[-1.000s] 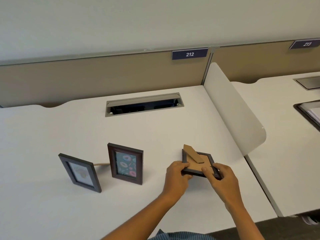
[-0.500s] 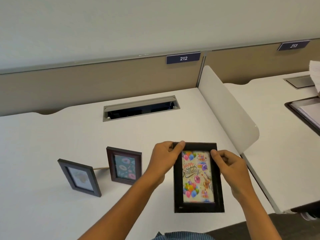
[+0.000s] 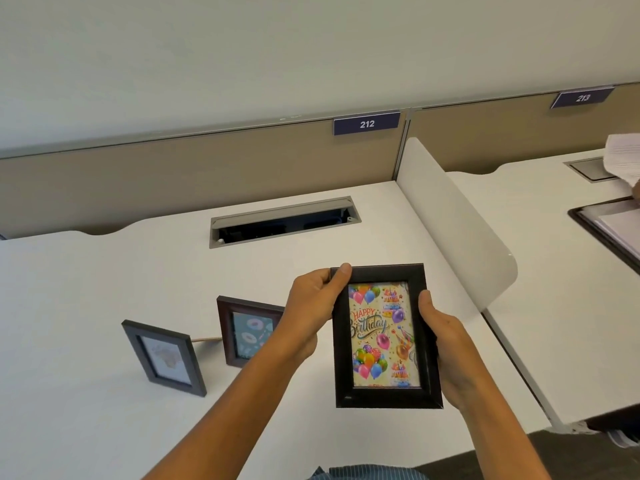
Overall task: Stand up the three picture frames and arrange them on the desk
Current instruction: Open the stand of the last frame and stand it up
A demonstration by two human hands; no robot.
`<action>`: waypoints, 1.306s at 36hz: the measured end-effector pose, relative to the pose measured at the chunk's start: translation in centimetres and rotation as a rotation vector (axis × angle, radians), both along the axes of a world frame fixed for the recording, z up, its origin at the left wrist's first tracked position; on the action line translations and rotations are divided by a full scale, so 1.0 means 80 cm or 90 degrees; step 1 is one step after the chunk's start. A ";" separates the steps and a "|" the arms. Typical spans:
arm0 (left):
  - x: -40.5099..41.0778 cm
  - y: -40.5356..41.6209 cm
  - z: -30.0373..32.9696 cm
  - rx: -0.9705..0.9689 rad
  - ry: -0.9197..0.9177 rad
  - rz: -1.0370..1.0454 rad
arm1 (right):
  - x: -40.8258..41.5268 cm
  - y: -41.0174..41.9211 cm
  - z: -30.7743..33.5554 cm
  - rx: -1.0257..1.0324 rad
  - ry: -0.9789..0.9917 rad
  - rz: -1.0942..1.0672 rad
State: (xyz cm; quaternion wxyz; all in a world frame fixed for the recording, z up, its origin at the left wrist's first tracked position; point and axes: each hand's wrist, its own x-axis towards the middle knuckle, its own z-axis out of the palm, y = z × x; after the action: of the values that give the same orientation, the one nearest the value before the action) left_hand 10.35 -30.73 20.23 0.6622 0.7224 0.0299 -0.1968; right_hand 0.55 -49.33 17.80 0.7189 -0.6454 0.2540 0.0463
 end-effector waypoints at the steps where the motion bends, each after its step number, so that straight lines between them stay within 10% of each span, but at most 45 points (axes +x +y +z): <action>1: -0.001 0.000 0.000 0.002 -0.005 -0.002 | -0.001 0.000 0.001 0.005 0.002 -0.001; 47: 0.057 -0.043 -0.123 0.019 -0.009 0.002 | 0.067 -0.011 -0.099 0.164 0.050 -0.071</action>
State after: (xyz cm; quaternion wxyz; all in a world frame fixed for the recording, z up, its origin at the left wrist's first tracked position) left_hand 14.94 -34.14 10.42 0.6518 0.7336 0.0288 -0.1902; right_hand 5.94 -50.18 9.87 0.7869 -0.5300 0.3096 0.0636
